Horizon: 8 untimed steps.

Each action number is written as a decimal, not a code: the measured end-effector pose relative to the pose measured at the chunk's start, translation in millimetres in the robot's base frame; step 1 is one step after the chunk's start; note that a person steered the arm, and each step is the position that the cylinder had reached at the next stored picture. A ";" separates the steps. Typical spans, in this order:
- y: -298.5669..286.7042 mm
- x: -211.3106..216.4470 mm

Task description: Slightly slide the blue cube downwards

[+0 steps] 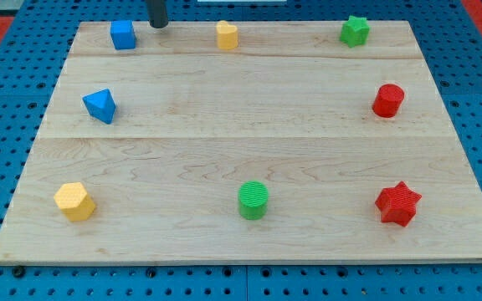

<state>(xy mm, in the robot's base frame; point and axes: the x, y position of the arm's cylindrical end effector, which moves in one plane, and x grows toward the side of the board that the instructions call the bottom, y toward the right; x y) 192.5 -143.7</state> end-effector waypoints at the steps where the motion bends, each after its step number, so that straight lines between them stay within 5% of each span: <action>1: -2.2 -0.4; 8: -41.9 -0.2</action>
<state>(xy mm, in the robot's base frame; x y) 192.2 -185.5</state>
